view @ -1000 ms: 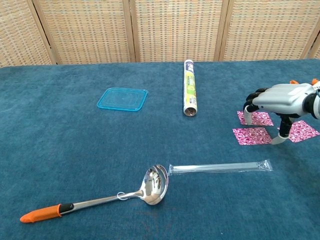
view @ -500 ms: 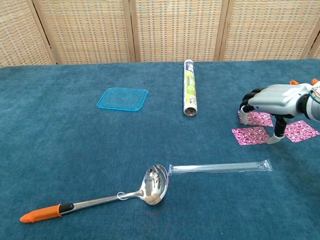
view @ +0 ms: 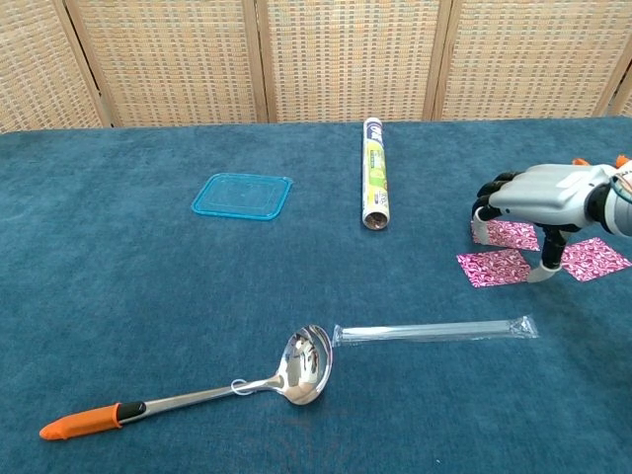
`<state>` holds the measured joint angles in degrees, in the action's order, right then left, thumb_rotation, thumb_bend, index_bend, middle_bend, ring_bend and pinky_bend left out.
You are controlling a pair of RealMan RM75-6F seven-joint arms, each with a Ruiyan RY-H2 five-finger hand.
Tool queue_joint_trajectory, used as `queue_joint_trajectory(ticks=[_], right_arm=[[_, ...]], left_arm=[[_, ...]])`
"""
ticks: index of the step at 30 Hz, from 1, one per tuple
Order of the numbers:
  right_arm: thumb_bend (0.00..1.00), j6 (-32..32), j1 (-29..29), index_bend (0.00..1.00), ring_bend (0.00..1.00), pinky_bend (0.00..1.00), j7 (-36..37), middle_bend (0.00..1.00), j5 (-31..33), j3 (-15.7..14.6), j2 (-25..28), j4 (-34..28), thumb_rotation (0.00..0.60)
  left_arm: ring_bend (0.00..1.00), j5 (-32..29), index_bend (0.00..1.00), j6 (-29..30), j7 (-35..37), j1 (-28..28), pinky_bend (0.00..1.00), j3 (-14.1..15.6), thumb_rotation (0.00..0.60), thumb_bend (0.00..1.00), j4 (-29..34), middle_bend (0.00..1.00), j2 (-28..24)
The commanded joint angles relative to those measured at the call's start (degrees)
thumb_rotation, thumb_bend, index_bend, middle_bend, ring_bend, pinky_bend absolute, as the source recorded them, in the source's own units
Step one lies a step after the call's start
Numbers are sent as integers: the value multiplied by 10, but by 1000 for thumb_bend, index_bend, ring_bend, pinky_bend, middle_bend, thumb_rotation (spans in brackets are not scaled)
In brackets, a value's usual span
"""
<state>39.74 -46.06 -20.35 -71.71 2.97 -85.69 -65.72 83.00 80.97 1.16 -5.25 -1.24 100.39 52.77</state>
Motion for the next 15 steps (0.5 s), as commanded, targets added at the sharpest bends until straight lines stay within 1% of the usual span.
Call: queue_joint_trajectory(ticks=[1,8,15], right_arm=[[208,4,4,327,0,0,-7,190,4,-3,5,-11,600],[208,8,7,327,0,0,-22,190,18,-2,10,-25,600],[208,5,6,327,0,0,-24,190,23,-2,4,-18,600]], left_arm=[[0,2,22,0,0,-1,0,0,202,0,0,0,1],[0,2,23,0,2,-1,0,0,202,0,-2,0,0],[0,2,23,0,4,0,0,0,201,0,-3,0,0]])
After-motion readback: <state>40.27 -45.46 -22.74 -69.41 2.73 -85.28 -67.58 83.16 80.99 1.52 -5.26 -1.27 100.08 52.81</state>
